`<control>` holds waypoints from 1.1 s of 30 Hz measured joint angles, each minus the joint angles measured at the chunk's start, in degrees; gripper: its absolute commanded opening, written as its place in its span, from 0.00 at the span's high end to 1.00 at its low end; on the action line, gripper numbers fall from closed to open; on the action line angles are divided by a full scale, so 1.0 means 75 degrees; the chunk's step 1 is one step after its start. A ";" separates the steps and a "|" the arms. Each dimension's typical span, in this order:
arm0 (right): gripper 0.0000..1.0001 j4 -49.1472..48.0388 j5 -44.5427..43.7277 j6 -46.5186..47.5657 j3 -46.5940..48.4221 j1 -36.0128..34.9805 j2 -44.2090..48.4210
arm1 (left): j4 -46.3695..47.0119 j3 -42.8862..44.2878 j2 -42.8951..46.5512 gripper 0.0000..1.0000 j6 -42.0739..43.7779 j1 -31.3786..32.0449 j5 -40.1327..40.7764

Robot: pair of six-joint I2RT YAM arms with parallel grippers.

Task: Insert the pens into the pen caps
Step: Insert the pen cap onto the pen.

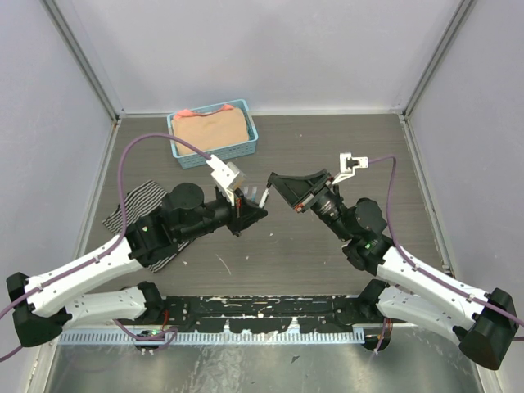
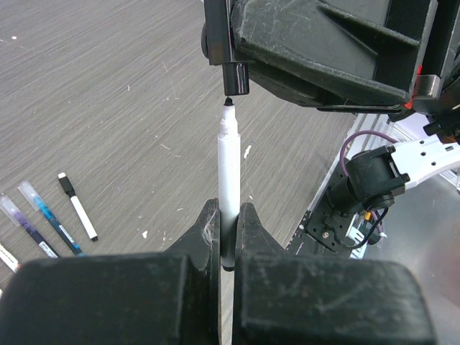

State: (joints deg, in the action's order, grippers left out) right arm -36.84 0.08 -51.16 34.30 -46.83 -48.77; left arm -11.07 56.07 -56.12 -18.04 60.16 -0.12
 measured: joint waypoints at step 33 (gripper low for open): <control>1.00 0.0300 0.0032 0.0070 0.0114 -0.0108 -0.0099 | -0.0248 0.0000 0.0119 1.00 0.0061 0.0000 0.0085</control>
State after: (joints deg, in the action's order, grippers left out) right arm -34.59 0.32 -50.63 35.16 -47.64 -49.52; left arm -12.93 56.07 -55.22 -17.58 60.16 0.51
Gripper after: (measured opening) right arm 0.223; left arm 0.046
